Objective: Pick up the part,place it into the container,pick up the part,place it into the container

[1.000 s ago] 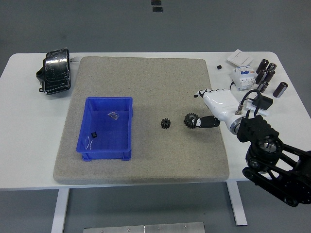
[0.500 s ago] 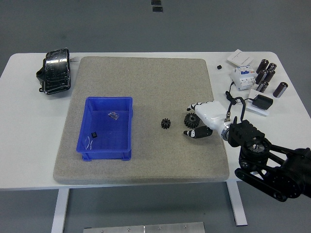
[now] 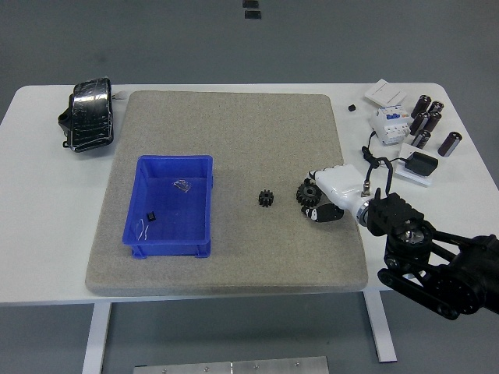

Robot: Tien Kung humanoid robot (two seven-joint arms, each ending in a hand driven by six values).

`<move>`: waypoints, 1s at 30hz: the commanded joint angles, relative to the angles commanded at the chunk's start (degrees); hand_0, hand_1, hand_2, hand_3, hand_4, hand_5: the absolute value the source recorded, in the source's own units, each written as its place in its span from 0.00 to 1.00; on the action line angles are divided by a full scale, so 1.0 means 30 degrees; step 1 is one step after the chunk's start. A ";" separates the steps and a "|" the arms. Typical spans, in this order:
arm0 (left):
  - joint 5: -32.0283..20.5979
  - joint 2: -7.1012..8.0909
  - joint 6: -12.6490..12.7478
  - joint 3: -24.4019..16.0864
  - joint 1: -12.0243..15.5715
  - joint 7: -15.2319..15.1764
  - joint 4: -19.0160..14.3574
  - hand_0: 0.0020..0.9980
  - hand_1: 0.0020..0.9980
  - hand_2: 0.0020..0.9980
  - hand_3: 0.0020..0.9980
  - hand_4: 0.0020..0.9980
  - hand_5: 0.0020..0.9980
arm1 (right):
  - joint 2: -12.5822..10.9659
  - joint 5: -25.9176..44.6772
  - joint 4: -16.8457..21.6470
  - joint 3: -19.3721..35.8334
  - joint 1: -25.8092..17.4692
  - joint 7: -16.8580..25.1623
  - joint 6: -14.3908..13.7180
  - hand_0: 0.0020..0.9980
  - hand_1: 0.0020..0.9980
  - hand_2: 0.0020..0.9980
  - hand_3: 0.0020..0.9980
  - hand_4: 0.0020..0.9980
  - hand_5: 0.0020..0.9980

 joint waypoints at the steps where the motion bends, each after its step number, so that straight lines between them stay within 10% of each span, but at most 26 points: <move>1: -0.0015 0.0000 -0.0001 0.0012 0.0000 -0.0005 0.0000 0.69 0.68 0.66 0.62 0.73 0.25 | -0.0005 0.0011 -0.0005 -0.0060 0.0008 0.0006 -0.0017 0.35 0.47 0.58 0.64 0.68 0.45; 30: -0.0064 -0.0026 0.0002 0.0047 -0.0001 -0.0052 0.0014 0.69 0.68 0.66 0.62 0.73 0.25 | 0.0856 0.0180 0.2122 -0.0944 0.0914 0.0469 -0.1711 0.30 0.43 0.48 0.60 0.66 0.44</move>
